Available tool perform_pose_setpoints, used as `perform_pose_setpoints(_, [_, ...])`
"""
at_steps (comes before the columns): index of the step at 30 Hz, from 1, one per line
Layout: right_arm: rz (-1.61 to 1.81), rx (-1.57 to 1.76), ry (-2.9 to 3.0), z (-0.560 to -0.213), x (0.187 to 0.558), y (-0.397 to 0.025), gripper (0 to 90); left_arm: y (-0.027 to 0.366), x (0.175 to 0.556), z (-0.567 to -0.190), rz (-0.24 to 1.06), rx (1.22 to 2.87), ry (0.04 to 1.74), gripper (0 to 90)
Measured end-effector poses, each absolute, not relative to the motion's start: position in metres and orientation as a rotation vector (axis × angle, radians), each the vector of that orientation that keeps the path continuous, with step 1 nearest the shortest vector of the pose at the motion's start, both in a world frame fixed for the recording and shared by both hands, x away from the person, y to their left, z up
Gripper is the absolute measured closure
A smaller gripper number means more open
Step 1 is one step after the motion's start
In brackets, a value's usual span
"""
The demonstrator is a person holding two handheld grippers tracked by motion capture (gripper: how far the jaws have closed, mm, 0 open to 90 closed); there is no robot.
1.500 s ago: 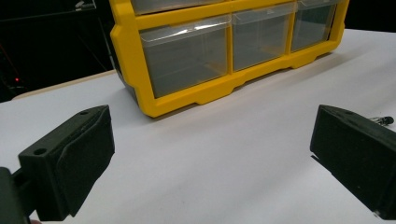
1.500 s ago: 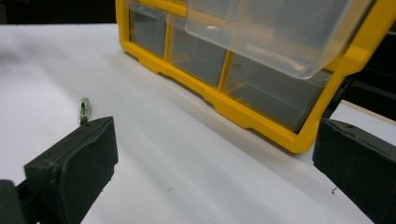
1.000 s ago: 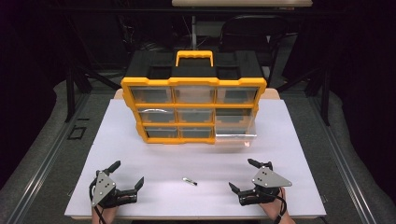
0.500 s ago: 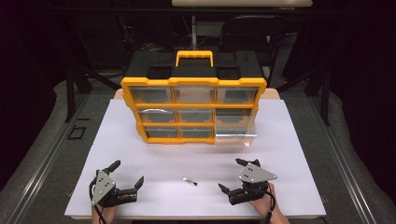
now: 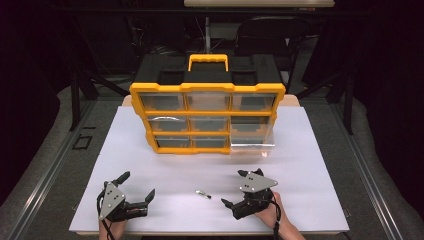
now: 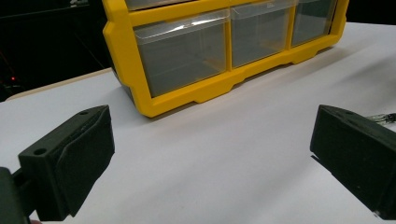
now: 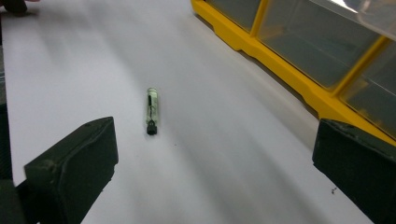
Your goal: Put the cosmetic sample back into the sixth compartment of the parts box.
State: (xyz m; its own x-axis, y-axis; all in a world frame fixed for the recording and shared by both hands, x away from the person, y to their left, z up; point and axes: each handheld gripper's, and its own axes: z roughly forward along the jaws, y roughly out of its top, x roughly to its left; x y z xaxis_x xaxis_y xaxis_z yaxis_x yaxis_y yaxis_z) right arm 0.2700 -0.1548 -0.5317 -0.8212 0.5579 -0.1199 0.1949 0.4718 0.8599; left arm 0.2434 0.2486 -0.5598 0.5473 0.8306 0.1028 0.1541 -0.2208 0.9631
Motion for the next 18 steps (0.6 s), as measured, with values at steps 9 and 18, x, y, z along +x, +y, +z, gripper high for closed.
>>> perform_pose_setpoints(9, [1.263, 0.619, 2.432, -0.534, 0.278, -0.141, 0.0, 0.247, 0.243, -0.559, 0.784, 1.702, 0.819, 0.0])
perform_pose_setpoints(18, [1.248, 0.58, 2.469, -0.531, 0.283, -0.123, 0.0, 0.246, 0.243, -0.56, 0.777, 1.703, 0.819, 0.0])
